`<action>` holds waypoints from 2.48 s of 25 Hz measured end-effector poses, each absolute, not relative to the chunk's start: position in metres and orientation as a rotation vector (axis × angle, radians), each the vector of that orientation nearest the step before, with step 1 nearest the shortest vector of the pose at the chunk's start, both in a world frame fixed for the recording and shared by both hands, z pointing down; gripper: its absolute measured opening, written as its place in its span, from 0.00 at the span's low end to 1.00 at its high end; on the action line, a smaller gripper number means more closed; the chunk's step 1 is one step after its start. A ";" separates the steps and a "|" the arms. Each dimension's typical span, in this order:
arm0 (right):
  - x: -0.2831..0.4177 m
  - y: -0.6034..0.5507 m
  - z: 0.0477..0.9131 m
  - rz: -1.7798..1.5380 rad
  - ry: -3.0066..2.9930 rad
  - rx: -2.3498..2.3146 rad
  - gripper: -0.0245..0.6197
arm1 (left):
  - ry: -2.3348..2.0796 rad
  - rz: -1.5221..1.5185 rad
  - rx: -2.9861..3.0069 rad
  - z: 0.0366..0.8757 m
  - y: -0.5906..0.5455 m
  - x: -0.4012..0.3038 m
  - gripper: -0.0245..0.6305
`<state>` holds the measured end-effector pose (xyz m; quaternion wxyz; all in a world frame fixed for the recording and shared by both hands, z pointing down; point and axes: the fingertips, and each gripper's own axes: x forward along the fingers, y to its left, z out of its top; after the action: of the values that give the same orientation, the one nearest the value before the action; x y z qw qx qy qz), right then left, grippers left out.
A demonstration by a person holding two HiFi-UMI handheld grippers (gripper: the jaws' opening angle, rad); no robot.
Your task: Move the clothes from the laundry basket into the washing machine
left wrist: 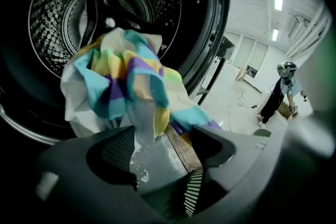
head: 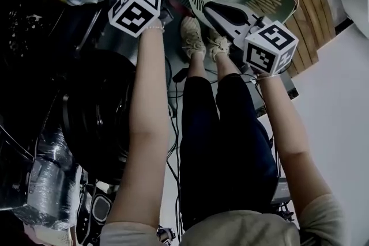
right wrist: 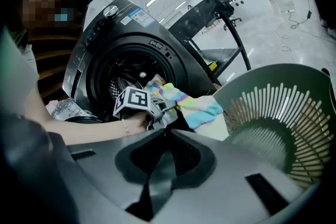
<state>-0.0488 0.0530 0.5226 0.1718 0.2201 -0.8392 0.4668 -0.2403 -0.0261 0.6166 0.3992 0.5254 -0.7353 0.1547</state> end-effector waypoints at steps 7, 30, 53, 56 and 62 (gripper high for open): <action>-0.037 0.045 0.522 1.302 -2.376 0.676 0.10 | -1.928 0.437 1.341 0.611 -0.048 -0.265 0.08; -0.048 0.055 0.528 1.344 -2.382 0.679 0.10 | -2.226 0.381 1.246 0.530 -0.065 -0.385 0.46; -0.055 0.030 0.540 1.303 -2.346 0.721 0.10 | -2.118 0.845 1.522 0.568 -0.105 -0.384 0.15; -0.059 0.026 0.540 1.291 -2.356 0.722 0.10 | -2.285 0.892 1.440 0.549 -0.124 -0.422 0.15; -0.052 0.016 0.538 1.293 -2.370 0.760 0.10 | -2.431 1.057 1.288 0.524 -0.137 -0.472 0.15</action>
<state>-0.0520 0.0158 0.5379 0.1678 0.2671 -0.8330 0.4546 -0.4720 -0.1375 0.5243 0.0970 0.4349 -0.8210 0.3570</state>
